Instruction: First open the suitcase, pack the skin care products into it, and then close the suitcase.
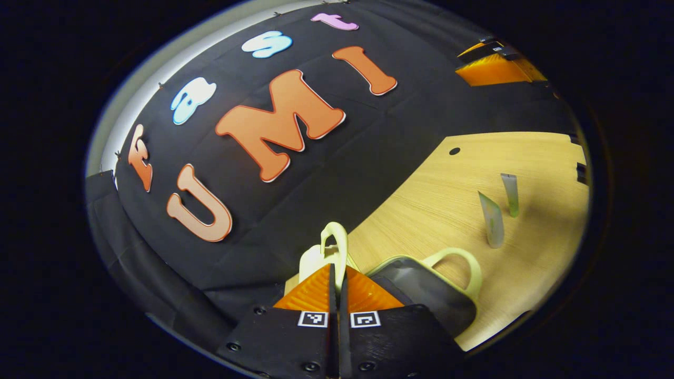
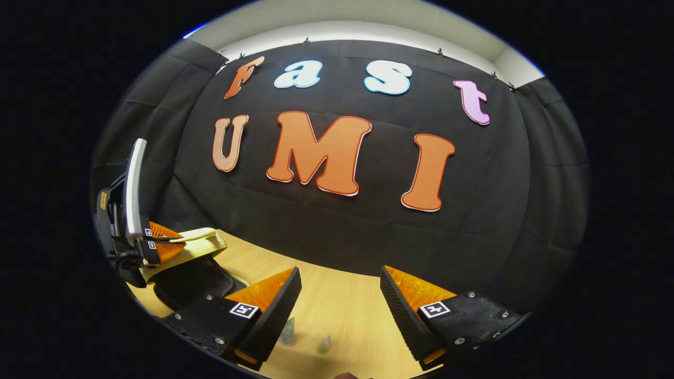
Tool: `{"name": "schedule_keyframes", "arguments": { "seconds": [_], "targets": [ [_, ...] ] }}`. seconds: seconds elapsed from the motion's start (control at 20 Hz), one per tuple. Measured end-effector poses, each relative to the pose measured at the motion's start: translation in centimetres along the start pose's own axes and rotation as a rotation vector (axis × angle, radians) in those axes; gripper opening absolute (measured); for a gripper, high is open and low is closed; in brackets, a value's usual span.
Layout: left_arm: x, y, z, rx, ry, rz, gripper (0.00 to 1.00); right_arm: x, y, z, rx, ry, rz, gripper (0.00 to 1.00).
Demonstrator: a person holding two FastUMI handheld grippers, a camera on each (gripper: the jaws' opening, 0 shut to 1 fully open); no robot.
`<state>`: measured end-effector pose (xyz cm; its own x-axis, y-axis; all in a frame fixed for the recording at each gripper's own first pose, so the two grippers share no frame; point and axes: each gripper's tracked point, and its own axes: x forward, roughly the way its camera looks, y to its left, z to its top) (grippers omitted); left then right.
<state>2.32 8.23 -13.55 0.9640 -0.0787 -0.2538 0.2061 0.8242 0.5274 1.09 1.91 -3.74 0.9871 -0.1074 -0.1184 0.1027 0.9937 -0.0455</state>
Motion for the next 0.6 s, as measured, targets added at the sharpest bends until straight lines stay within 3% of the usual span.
{"name": "schedule_keyframes", "arguments": {
  "seconds": [0.2,0.6],
  "targets": [
    [-0.1,3.3,-1.0,0.028,-0.074,0.023,0.01,0.4,3.1,1.4,-0.023,0.007,-0.035,0.95],
    [-0.6,9.2,-4.1,-0.011,-0.167,0.042,0.01,0.1,7.5,3.0,-0.111,0.035,-0.125,0.95]
  ]
}}
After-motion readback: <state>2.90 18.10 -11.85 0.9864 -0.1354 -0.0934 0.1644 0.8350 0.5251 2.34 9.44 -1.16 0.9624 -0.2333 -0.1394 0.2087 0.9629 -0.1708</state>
